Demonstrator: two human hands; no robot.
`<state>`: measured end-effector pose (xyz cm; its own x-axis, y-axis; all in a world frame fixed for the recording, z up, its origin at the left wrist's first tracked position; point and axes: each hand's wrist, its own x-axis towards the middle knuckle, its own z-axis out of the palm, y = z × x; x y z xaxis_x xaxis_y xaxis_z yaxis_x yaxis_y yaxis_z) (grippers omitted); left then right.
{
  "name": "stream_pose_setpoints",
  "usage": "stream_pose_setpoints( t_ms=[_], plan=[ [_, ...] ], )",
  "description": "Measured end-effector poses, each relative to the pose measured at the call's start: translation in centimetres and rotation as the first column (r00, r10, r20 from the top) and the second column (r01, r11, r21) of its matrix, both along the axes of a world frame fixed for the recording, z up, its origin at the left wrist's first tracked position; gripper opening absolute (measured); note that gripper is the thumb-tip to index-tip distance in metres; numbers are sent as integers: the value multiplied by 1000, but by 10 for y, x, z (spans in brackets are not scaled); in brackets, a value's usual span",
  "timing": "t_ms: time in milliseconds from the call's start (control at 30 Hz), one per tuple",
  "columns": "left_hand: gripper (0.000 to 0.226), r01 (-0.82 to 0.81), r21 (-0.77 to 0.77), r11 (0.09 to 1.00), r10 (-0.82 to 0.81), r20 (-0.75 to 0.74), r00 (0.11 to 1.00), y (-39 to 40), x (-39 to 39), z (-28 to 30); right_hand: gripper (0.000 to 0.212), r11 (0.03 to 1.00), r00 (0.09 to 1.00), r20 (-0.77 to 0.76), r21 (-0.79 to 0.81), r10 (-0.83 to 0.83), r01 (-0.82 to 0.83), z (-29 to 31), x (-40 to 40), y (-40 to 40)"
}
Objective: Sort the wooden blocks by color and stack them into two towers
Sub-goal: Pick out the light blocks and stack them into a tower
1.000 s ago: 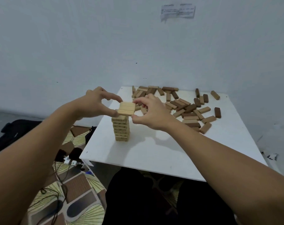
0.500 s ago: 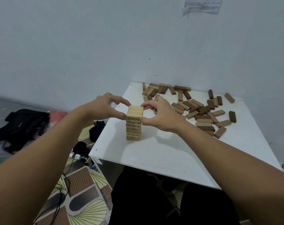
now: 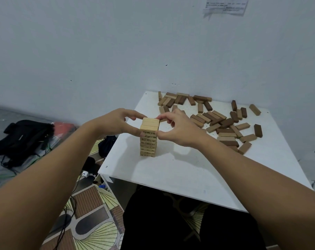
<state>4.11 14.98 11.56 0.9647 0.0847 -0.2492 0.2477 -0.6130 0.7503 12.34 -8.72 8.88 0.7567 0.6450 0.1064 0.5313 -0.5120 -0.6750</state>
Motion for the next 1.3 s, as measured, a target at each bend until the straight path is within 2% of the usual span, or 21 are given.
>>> stream_pose_setpoints(
  t_ms=[133, 467, 567, 633, 667, 700, 800, 900, 1000, 1100, 1200, 1300],
  plan=[
    [57, -6, -43, 999, 6, -2, 1000, 0, 0, -2, 49, 1000, 1000, -10, -15, 5, -5, 2, -1, 0],
    [64, -30, -52, 998, 30, -2, 1000, -1, 0, -1, 62, 999, 996, -84, 41, 30, -27, -1, -2, -7],
    [76, -26, -40, 999, 26, 2, 1000, -1, -2, -1, 61, 997, 995, -96, 78, 4, 4, -8, -3, -11],
    [91, -16, -38, 999, 16, 2, 1000, 2, -7, -1, 60, 982, 990, -136, 183, -32, 57, -13, -6, -11],
    [98, -27, -93, 995, 28, 11, 1000, 4, -10, -3, 61, 961, 984, -172, 259, -48, 92, -15, -9, -12],
    [101, -53, -180, 982, 60, 35, 998, 4, -12, -6, 62, 933, 975, -215, 337, -57, 129, -17, -13, -11],
    [70, -218, -441, 871, 308, 143, 941, -14, -16, -14, 59, 828, 909, -415, 499, -30, 255, -22, -31, 1],
    [108, -303, -562, 770, 448, 138, 883, -41, -13, -30, 54, 729, 822, -570, 571, 22, 377, -25, -48, 21],
    [118, -320, -620, 716, 474, 96, 875, -69, -11, -38, 34, 668, 734, -670, 598, 114, 442, -18, -62, 31],
    [116, -344, -680, 647, 514, 57, 856, -85, -11, -41, 44, 635, 679, -710, 615, 189, 467, -9, -73, 41],
    [95, -357, -706, 611, 544, 47, 838, -91, -7, -43, 51, 647, 684, -708, 607, 176, 462, -33, -57, 54],
    [92, -363, -708, 606, 559, 55, 827, -92, -6, -47, 75, 671, 673, -722, 580, 160, 463, -41, -56, 64]
  ],
)
